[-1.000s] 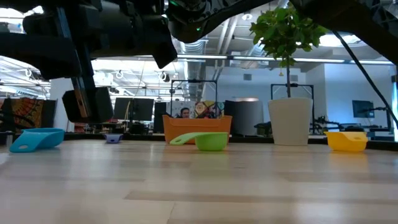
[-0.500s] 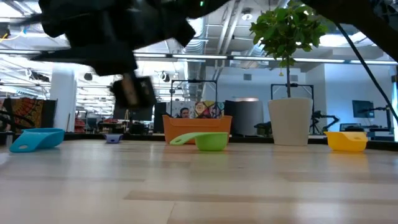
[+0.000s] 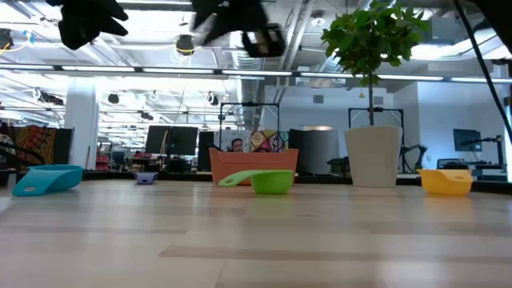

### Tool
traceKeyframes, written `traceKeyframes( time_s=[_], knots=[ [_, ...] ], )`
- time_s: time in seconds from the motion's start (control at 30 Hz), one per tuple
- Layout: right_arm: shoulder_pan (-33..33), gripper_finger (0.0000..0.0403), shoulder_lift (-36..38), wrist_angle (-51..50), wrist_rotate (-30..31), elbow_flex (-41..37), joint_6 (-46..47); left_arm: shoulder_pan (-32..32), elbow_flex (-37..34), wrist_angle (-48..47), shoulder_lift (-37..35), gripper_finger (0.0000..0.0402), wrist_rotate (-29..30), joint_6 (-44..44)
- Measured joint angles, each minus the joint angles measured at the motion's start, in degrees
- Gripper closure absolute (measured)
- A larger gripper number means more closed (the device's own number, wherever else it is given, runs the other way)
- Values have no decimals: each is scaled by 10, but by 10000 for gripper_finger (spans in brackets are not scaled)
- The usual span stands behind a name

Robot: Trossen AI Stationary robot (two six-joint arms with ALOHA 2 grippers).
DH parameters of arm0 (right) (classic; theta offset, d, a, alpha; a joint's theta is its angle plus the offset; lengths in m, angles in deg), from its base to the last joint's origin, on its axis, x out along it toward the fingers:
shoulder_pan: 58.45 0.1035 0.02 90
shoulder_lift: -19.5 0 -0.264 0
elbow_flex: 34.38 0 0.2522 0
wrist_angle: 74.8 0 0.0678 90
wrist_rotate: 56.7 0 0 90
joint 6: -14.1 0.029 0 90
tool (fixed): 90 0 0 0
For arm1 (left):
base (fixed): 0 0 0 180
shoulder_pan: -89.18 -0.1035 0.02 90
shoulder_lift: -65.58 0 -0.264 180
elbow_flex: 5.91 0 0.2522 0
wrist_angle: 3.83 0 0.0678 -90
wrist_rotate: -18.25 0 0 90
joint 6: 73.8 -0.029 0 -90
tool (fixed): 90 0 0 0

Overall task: Nest measuring cups in basket
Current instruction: Stack the yellow measuring cup on top of the blue measuring cup

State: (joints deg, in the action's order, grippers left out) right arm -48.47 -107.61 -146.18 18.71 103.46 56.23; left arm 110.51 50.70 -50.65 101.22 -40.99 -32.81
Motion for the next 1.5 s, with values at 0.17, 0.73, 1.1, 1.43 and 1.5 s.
traceKeyframes(
  time_s=[0.17,0.73,1.1,1.43,1.5],
  knots=[
    [-13,329,53,-138,88,-41,-6,-28,0,0,7,296,2,4],
    [-77,331,397,111,104,-568,113,-46,0,26,90,296,17,49],
    [-129,331,548,15,196,-733,234,-118,0,49,148,296,-44,59],
    [-206,267,650,-3,227,-860,236,-158,0,74,172,296,-85,58],
    [-219,250,665,-14,256,-868,234,-164,0,78,177,296,-91,58]
  ],
)
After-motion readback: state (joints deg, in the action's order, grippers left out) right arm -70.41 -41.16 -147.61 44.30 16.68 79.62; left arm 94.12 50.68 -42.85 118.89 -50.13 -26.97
